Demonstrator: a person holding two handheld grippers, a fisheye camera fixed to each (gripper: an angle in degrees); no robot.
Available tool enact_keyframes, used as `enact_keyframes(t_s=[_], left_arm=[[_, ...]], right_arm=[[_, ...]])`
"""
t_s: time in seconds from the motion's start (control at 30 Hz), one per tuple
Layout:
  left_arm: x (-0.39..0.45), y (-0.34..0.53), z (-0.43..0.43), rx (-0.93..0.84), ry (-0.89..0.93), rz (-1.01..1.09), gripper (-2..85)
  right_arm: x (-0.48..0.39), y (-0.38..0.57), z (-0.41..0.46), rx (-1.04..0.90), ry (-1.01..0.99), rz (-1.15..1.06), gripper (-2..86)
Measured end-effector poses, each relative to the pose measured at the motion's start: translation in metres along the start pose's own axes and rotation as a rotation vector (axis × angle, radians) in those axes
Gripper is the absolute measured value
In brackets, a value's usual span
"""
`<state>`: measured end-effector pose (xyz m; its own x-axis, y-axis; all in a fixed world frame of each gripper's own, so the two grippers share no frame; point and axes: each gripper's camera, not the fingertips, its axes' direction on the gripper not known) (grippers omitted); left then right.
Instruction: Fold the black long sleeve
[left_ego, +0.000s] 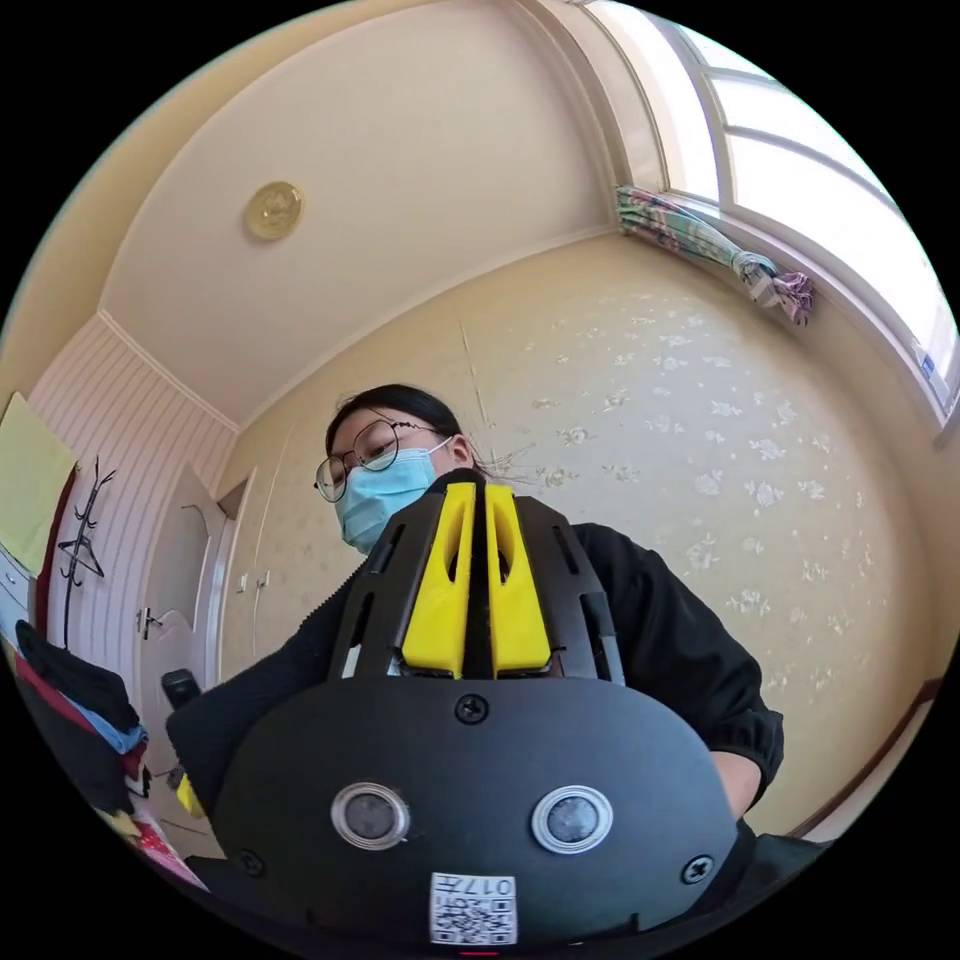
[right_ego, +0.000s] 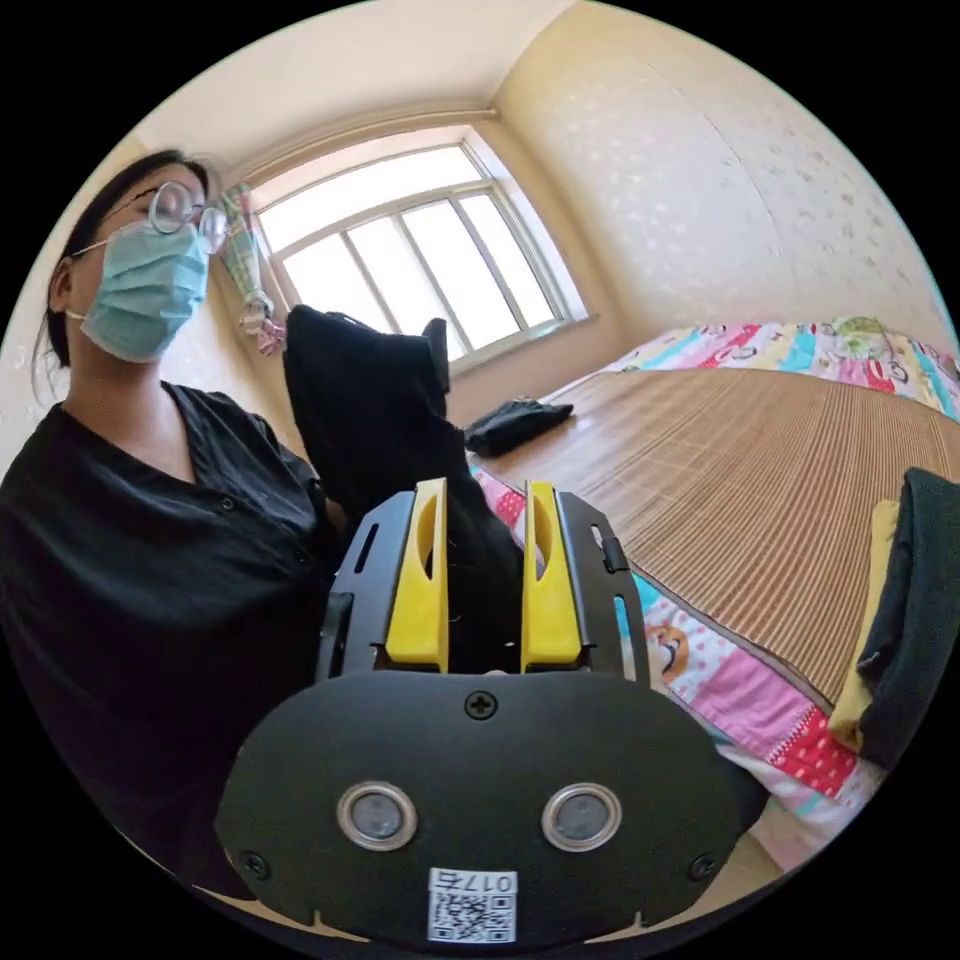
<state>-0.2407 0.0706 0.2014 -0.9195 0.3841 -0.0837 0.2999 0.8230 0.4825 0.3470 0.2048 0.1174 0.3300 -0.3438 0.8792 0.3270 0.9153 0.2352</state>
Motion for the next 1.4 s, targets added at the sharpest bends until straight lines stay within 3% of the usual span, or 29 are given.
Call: enact_keyframes(t_s=[0.17, 0.33, 0.47, 0.6, 0.63, 0.73, 0.83, 0.9, 1.0, 1.17, 1.4], left_arm=[[-0.006, -0.002, 0.016, 0.019, 0.096, -0.018, -0.6], [-0.017, -0.008, 0.048, -0.011, 0.214, -0.043, -0.6], [-0.022, -0.010, 0.069, -0.042, 0.269, -0.070, -0.6], [-0.017, -0.014, 0.075, -0.059, 0.246, -0.106, -0.6], [-0.003, -0.021, 0.072, -0.077, 0.200, -0.078, -0.6], [0.044, -0.041, 0.058, -0.099, 0.036, -0.003, -0.6], [0.091, -0.059, 0.045, -0.068, -0.041, 0.110, -0.6], [0.102, -0.065, 0.041, -0.033, -0.029, 0.155, -0.6], [0.088, -0.063, 0.046, -0.002, 0.062, 0.158, -0.6], [0.053, -0.054, 0.069, 0.007, 0.157, 0.084, -0.6], [0.021, -0.042, 0.100, 0.021, 0.236, -0.013, -0.6]], right_arm=[[0.084, 0.010, 0.083, -0.157, -0.448, 0.053, 14.2], [0.114, 0.003, 0.146, -0.268, -0.527, 0.042, 14.7], [0.126, -0.001, 0.203, -0.441, -0.790, 0.049, 14.2], [0.109, -0.001, 0.217, -0.504, -0.892, -0.078, 8.9], [0.104, -0.005, 0.206, -0.468, -0.891, -0.111, 5.8], [0.100, -0.020, 0.154, -0.312, -0.641, -0.124, 2.9], [0.095, -0.037, 0.091, -0.173, -0.456, -0.135, 2.4], [0.092, -0.049, 0.077, -0.177, -0.391, -0.135, 3.0], [0.093, -0.058, 0.094, -0.216, -0.446, -0.115, 4.9], [0.106, -0.047, 0.150, -0.174, -0.719, -0.042, 11.1], [0.091, -0.024, 0.226, -0.365, -0.790, -0.001, 16.4]])
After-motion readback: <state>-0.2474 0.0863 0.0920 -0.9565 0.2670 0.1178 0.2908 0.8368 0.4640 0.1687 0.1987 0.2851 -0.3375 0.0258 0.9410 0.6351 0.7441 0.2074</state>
